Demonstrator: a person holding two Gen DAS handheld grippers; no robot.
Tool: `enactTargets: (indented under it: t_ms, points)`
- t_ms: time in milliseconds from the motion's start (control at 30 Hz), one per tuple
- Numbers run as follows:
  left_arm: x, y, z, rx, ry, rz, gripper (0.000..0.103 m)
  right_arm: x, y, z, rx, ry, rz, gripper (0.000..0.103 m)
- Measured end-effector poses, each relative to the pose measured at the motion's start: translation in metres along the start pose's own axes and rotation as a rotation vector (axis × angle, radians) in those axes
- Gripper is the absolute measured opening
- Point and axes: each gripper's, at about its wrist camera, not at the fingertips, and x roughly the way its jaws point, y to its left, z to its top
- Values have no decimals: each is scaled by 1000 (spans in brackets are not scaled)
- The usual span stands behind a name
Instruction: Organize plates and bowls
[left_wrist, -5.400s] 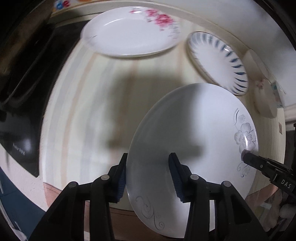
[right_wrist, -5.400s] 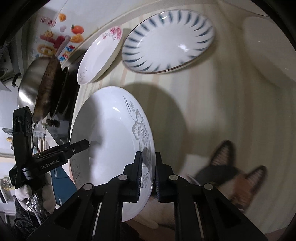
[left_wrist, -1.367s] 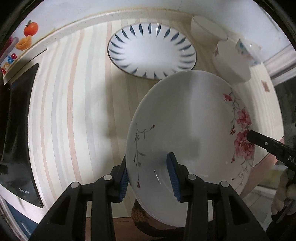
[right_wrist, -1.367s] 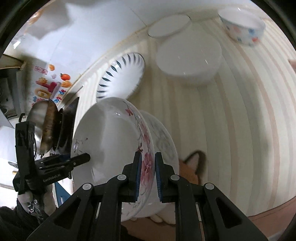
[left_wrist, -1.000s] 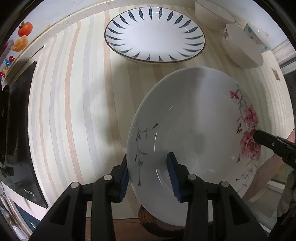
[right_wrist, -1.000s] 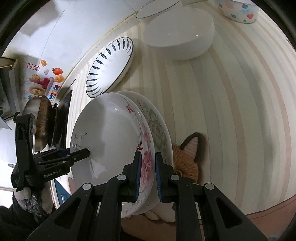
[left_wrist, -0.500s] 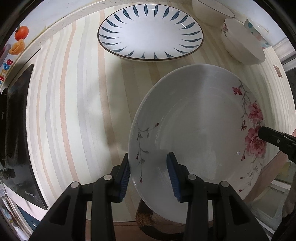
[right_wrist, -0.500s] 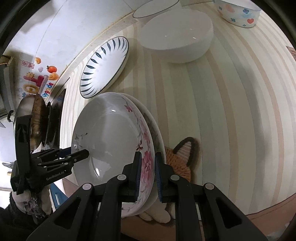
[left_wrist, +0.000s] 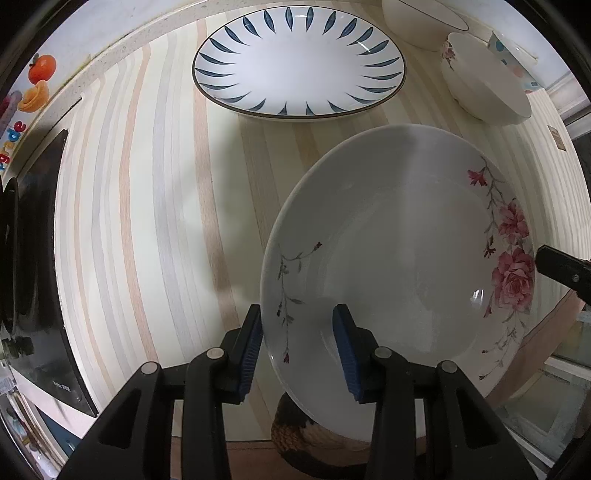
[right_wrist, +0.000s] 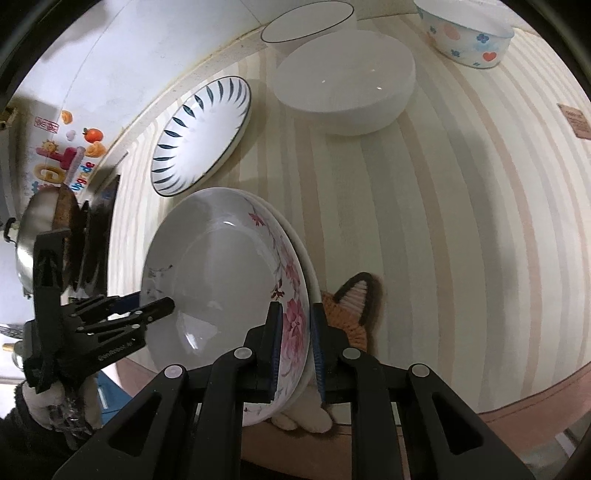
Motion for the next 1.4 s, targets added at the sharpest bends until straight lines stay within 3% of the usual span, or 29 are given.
enactTargets:
  t_ms: [200,400,533,633,867,1067,1300,1400]
  points:
    - [-8,3,0,-4,-4,-7,36,-12,7,5,-16,-12,12,18]
    - [-50,19,7,-42,-79,-19,36,-23,23,15,-27,-25,33,19]
    - [-78,48,37,-110,-152,-31,37,-29,40,38,-19,-38,72,31]
    - [-81,72,68,-159,-173,-32,37,-29,53,62,-22,-50,79,32]
    - [-33,111,143,-193,-79,-93,37,7,78,147,-1,-20,34,32]
    - [3,118,184,-185,-5,-116,37,44,89,212,-62,36,-105,32]
    - [29,113,200,-168,36,-183,36,76,78,237,-73,117,-180,32]
    - [28,108,203,-148,21,-206,25,85,77,239,-89,122,-188,27]
